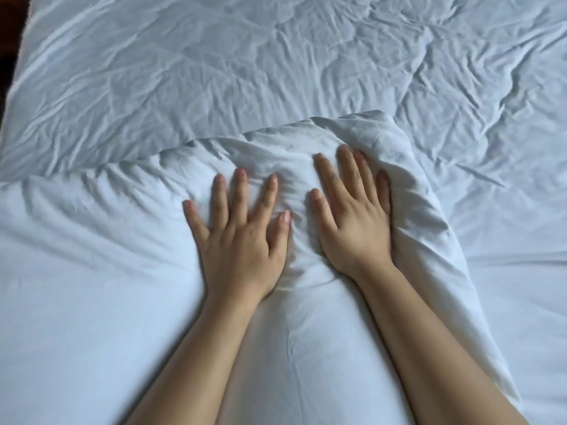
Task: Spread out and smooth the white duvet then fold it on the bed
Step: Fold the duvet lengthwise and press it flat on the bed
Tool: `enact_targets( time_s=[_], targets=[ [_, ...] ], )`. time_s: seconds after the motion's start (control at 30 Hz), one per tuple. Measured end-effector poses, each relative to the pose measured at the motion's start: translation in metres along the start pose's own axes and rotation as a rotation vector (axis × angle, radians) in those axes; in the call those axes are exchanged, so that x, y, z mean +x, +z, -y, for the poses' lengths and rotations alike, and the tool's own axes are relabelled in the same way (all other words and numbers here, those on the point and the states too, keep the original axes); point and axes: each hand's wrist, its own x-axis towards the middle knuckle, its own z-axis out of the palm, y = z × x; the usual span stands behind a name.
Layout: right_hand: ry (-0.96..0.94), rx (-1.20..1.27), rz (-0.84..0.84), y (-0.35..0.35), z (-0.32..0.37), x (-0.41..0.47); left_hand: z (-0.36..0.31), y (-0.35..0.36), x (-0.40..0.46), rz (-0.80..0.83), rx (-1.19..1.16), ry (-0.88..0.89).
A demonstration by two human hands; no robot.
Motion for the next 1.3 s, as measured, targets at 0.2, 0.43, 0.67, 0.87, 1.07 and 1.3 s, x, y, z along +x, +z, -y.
enact_targets(
  time_s=[0.2, 0.43, 0.67, 0.87, 1.07, 1.3],
  targets=[
    [0.001, -0.002, 0.0, 0.001, -0.001, -0.014, -0.004, -0.004, -0.011, 0.06, 0.024, 0.01],
    [0.042, -0.193, 0.089, -0.047, 0.01, 0.047, -0.008, -0.047, 0.044, 0.175, -0.071, -0.083],
    [0.114, -0.096, 0.143, -0.033, -0.014, 0.056, -0.01, -0.023, 0.058, 0.194, -0.079, -0.042],
    [0.163, -0.034, 0.112, -0.006, -0.03, 0.052, -0.012, 0.011, 0.053, 0.142, -0.071, -0.048],
    [0.173, -0.058, 0.146, -0.001, -0.03, 0.046, -0.013, 0.02, 0.05, 0.27, -0.09, -0.068],
    [0.197, -0.097, 0.207, -0.057, 0.026, -0.011, 0.01, -0.054, 0.005, 0.319, 0.048, -0.019]
  ],
)
